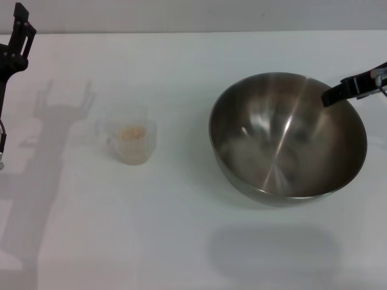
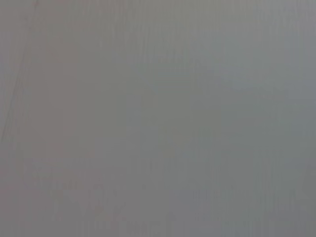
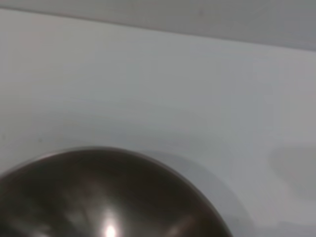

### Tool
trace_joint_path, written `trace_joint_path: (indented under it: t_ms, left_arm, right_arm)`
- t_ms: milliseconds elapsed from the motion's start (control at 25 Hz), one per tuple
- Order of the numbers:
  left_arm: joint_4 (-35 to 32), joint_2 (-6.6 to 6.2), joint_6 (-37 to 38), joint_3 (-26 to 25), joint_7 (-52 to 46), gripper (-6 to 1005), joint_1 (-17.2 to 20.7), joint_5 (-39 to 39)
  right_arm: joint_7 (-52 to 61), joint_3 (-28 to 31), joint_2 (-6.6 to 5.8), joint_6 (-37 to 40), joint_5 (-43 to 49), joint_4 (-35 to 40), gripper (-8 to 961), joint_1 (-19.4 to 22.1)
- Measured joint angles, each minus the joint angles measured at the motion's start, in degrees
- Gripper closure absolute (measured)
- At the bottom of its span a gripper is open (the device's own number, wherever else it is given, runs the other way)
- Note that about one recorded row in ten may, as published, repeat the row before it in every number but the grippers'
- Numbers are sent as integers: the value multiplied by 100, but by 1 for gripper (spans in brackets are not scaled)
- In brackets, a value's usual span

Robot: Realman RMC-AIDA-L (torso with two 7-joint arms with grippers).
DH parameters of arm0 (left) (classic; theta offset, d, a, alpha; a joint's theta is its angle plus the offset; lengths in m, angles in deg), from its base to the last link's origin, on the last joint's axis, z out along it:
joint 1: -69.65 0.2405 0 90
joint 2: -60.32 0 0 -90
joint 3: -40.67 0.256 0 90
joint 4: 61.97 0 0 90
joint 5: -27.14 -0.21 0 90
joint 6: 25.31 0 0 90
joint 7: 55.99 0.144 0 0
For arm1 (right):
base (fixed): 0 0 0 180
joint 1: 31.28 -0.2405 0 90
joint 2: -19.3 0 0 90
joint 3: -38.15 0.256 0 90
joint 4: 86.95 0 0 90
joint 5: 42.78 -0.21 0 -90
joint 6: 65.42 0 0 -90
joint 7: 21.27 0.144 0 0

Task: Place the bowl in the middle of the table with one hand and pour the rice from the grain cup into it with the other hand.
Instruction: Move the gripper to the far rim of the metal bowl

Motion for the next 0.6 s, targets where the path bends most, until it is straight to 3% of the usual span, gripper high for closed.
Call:
trace_joint_path:
  t_ms: [600]
  left_arm:
    - [0, 18, -5, 0, 0, 170, -7, 0]
  right_arm:
    - [-488, 76, 63, 370, -43, -805, 394, -137]
